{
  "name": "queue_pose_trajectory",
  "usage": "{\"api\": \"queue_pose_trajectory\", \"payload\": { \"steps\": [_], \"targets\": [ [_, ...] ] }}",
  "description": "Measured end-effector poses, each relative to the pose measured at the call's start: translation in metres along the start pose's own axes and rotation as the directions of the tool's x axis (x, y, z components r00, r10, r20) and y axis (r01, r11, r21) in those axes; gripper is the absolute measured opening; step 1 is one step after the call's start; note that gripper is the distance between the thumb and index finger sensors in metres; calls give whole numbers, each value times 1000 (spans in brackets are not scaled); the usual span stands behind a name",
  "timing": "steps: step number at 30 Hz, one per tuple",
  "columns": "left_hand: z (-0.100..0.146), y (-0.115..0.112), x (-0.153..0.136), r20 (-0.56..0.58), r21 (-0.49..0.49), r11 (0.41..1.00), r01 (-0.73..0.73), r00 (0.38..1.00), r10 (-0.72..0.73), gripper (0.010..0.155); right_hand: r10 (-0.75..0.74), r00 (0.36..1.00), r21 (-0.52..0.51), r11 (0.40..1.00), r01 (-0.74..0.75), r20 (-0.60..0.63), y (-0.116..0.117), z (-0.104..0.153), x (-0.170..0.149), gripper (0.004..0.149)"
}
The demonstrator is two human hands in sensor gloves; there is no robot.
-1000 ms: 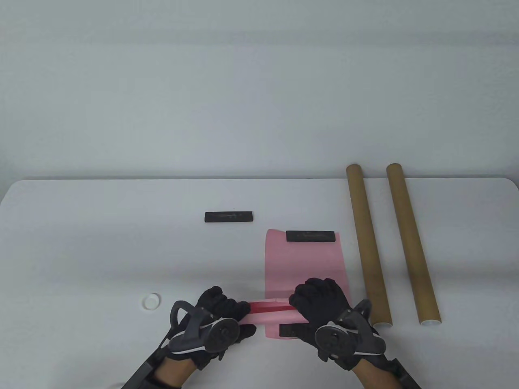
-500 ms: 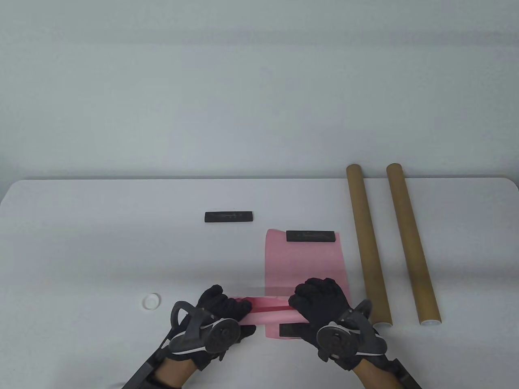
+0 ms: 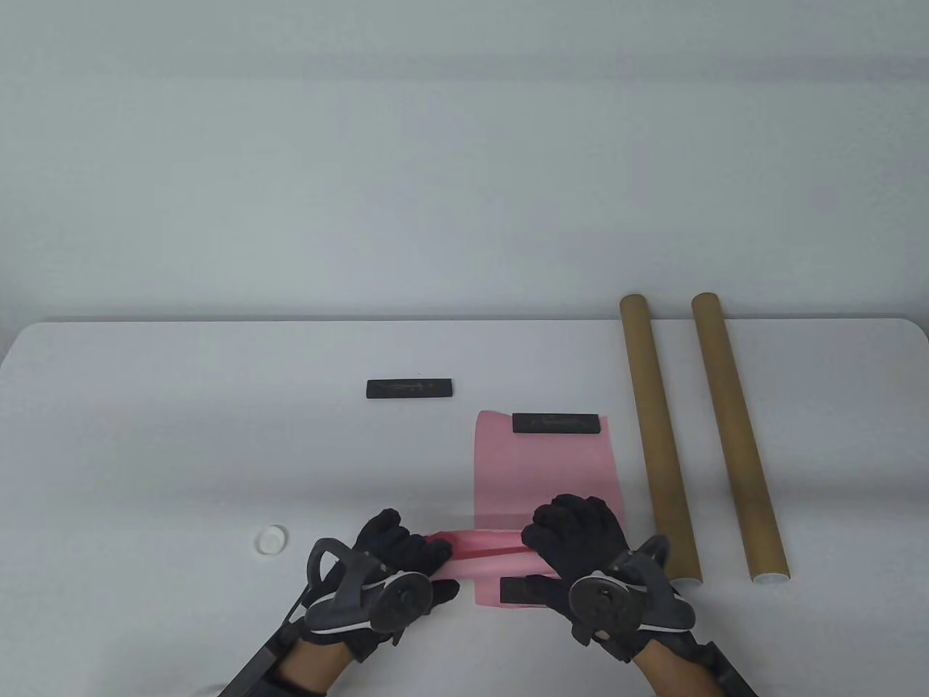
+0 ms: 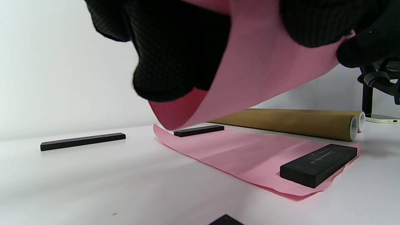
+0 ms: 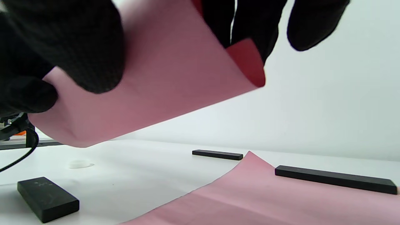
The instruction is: Roll up papers and store in mailing tubes
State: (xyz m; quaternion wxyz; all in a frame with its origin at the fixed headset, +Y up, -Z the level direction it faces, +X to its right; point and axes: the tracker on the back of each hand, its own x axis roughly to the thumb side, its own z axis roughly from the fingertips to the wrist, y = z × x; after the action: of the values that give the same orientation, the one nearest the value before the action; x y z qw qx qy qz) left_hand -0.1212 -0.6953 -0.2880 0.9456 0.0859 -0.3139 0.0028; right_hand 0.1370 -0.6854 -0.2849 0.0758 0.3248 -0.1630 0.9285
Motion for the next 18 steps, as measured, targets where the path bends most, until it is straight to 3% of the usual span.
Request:
{"api": "queue_pose_trajectory", "payload": {
  "steps": [2,5,10,14,18],
  "targets": [
    [2,0,3,2,13,999,44,999,-44,68,-17,1000,4,1000,17,-4,0,0,0,51],
    [2,2,8,19,51,993,108,994,-109,68,-52,999,28,998,52,1,1,-1,0,53],
    [0,1,0,6,0,999,-34,999,34,67,-37,999,22,999,37,11,0,0,0,69],
    [2,0,0,-1,7,1000,-1,1000,1,70,-18,1000,-7,1000,18,20,-1,0,3,52],
    [3,4,5,29,53,996,73,997,-74,67,-66,998,17,998,66,10,0,-1,-1,56]
  ]
}}
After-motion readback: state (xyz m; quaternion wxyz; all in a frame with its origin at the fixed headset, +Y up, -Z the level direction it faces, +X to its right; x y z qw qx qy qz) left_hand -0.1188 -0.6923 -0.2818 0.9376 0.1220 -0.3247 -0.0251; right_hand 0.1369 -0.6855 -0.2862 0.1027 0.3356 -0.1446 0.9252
